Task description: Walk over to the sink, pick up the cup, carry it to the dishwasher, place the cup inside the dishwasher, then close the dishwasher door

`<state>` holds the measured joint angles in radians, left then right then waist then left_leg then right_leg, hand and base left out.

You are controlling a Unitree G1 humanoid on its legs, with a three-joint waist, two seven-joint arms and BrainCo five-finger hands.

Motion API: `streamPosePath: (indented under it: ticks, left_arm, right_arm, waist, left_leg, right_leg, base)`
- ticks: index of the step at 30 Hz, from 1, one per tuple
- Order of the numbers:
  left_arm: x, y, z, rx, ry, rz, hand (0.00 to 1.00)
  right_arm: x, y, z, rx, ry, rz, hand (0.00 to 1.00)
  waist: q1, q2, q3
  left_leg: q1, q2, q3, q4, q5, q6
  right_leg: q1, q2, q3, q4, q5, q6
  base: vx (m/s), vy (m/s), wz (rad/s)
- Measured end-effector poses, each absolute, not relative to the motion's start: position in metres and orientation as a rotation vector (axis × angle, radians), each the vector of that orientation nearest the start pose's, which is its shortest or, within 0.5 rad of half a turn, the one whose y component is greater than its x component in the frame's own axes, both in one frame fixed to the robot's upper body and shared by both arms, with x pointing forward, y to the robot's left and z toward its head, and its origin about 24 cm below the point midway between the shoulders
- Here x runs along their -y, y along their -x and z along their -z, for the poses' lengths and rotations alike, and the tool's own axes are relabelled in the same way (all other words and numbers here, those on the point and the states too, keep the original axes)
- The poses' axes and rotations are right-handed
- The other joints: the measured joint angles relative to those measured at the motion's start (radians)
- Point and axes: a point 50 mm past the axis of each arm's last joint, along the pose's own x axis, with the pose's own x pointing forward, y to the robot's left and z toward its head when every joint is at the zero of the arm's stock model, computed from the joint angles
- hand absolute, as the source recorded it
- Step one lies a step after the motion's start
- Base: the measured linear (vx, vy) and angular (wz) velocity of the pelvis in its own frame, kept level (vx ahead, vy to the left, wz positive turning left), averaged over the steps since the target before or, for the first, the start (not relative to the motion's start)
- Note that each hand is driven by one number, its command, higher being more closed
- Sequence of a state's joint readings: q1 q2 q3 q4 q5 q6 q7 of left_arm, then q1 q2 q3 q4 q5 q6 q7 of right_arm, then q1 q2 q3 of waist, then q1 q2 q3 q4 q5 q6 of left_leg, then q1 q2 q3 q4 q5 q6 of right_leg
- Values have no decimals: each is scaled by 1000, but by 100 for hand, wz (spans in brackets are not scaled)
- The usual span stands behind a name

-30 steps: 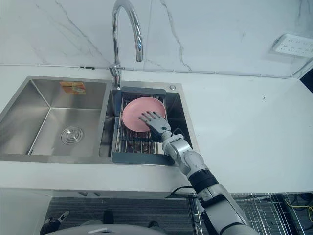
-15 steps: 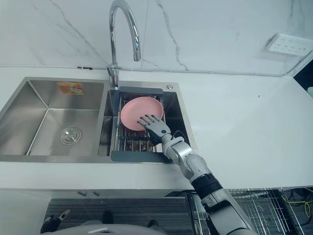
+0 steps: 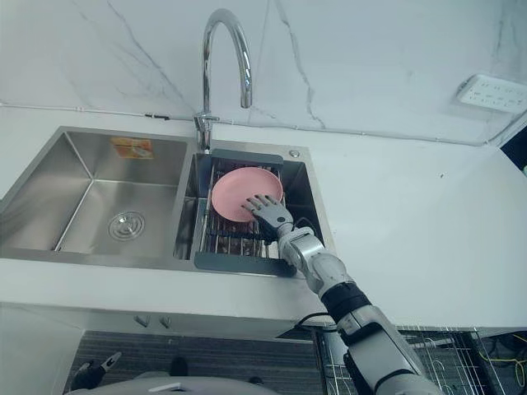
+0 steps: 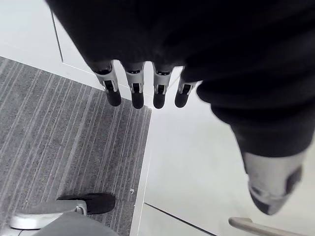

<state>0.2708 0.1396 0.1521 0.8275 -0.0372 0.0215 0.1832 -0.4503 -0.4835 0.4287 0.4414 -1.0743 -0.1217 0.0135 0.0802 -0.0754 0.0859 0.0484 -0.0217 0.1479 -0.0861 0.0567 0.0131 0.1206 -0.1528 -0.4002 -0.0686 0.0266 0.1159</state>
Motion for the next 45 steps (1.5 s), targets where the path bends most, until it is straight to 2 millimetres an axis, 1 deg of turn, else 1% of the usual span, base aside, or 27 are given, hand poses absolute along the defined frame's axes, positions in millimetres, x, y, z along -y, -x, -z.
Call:
streamPosePath:
  ticks: [3,6,8,13,15,18,21,23,24,26,30,33,38,40,43,45]
  left_arm:
    - [-240,-58,147,-1094,-126,-443,0]
    - [-240,-60,146,-1086,-124,-431,0]
    - [-239,-60,146,-1085,-125,-429,0]
    - [-237,-60,147,-1094,-140,-400,0]
    - [-237,-60,147,-1097,-142,-400,0]
    - [-236,-60,147,-1098,-144,-397,0]
    - [-237,-57,147,-1106,-145,-400,0]
    - [-237,-55,147,-1117,-148,-406,0]
    - [-237,-55,148,-1118,-148,-407,0]
    - [-238,-55,147,-1117,-155,-419,0]
    - [-238,-57,145,-1097,-157,-423,0]
    - [-239,-60,143,-1083,-156,-426,0]
    - [-240,-53,144,-1095,-158,-432,0]
    - [-240,-50,144,-1094,-160,-436,0]
    - [-240,-46,144,-1097,-163,-440,0]
    - [-240,-46,144,-1094,-166,-439,0]
  right_arm:
    - [163,-326,-48,142,1733,-427,100]
    - [161,-328,-52,209,1765,-401,100]
    - [160,-330,-54,233,1759,-380,100]
    - [164,-331,-51,254,1753,-334,100]
    - [167,-331,-48,259,1749,-301,100]
    - [170,-331,-51,285,1740,-248,100]
    - [174,-332,-59,323,1701,-160,100]
    - [180,-331,-73,361,1636,-59,100]
    - [181,-331,-78,373,1621,-32,100]
    - [184,-328,-93,422,1560,44,100]
    - [178,-325,-105,489,1529,49,100]
    - [172,-321,-109,524,1490,20,100]
    - [170,-317,-107,528,1475,-17,100]
    - [167,-313,-110,551,1464,-19,100]
    - [165,-305,-116,592,1432,-14,100]
    - [168,-298,-119,604,1433,-7,100]
  waist:
    - [4,0,0]
    - [8,0,0]
    - [9,0,0]
    - [9,1,1]
    - [10,5,3]
    - [8,9,5]
    - [3,16,9]
    - [1,20,12]
    - [1,20,12]
    - [-5,21,12]
    - [-26,21,12]
    - [-26,21,12]
    - [-25,22,12]
    - [-26,22,11]
    - [-30,23,10]
    - [-31,24,10]
  left_leg:
    - [-6,-2,-9,0,2,1]
    - [-10,-4,-12,0,4,3]
    - [-10,-5,-12,0,4,2]
    - [-8,-4,-10,0,4,1]
    - [3,-4,-10,0,4,1]
    - [5,-4,-7,0,4,1]
    - [5,-3,0,0,1,-4]
    - [3,-2,11,0,-1,-6]
    - [2,-2,15,0,-1,-6]
    - [2,-2,16,0,1,-2]
    - [4,-1,17,0,0,-3]
    - [5,2,19,1,-2,-5]
    - [6,3,19,1,-1,-4]
    - [6,3,21,1,-1,-4]
    - [7,3,22,1,-1,-4]
    - [6,2,19,1,-1,-3]
  right_leg:
    - [1,0,-4,-2,0,1]
    - [1,-1,-13,-3,1,2]
    - [2,-2,-16,-5,1,2]
    - [5,-2,-17,-3,1,2]
    - [16,-2,-17,-3,1,2]
    - [16,-3,-15,-2,1,2]
    - [13,-3,-4,-2,1,2]
    - [5,-3,7,-2,2,2]
    - [2,-3,8,-2,3,2]
    - [0,-3,11,-4,7,2]
    - [0,-1,14,-4,8,3]
    - [0,1,17,-4,8,2]
    - [-1,2,26,-2,8,2]
    - [-2,2,30,-1,8,2]
    - [-3,2,31,0,8,2]
    - [-2,2,30,0,8,2]
  base:
    - [7,6,11]
    - [15,-1,3]
    - [0,0,0]
    - [-6,0,0]
    - [-35,2,0]
    - [-46,9,-2]
    - [-28,8,-7]
    - [-7,4,-14]
    - [-6,5,-15]
    - [10,-1,-9]
    - [3,-1,-1]
    - [0,0,0]
    - [-14,0,-1]
    - [-36,0,-3]
    - [-22,-2,-1]
    - [-8,-3,3]
